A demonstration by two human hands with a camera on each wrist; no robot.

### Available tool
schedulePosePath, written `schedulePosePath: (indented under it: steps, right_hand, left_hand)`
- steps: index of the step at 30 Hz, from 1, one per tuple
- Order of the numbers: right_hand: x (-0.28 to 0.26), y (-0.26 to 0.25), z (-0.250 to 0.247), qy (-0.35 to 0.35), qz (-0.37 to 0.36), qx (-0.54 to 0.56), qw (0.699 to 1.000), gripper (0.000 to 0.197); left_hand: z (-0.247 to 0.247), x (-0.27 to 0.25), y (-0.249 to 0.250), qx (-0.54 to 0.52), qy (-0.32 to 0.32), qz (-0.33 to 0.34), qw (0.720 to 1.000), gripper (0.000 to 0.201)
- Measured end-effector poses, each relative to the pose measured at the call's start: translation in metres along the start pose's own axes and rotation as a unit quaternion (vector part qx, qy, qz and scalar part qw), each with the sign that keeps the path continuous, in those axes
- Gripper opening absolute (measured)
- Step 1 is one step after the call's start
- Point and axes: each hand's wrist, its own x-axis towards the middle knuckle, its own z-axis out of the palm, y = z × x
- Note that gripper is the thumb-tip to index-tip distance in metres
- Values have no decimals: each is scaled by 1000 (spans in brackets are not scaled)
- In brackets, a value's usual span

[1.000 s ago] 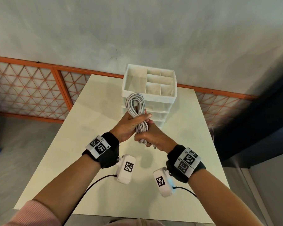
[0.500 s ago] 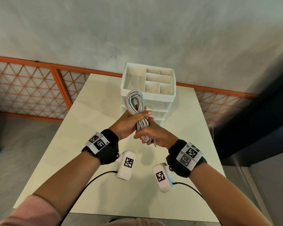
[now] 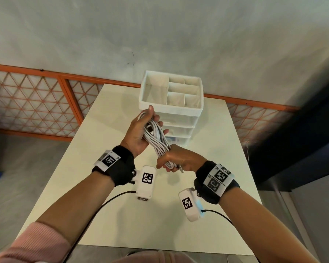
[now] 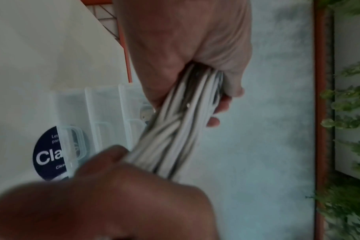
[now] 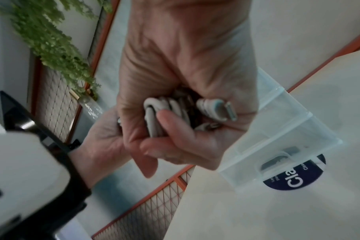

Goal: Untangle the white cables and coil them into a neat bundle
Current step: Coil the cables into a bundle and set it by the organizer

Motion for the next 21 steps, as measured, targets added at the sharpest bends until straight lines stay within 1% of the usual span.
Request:
schedulePosePath:
  steps: [2,5,7,8,10,12,14,18,21]
  right_hand:
    - [-1,4,6,12,-18,-8,1000,20]
    - [-1,13,11,47,-52,-21,997,21]
    - [-1,19,12,69,-65,-31,995,22]
    - [-1,20,11,75,-64,-40,994,22]
    - [-2,22,5,63,-56,-72,994,20]
    - [-2,22,-2,49,-49,-132,989,18]
    - [-2,21,-7,49,-58,-162,984,20]
    - [-5,22,-9,38,-123,-109,986,23]
    - [-7,26,-4,25,-148,-77,986,15]
  left_hand:
    - [4,1,-5,2,51,3,999,34]
    - [13,2,-11,15,130,3,991,42]
    - [17,3,-14,15,163,3,986,43]
    - [18,3,-16,14,169,1,986,43]
    - [18,2,-21,13,163,-4,987,44]
    - [18,0,-27,19,136,-8,990,43]
    - [18,-1,-29,34,105,-9,994,42]
    - [19,2,-26,33,90,-13,995,41]
    - [17,5,-26,53,78,-19,995,43]
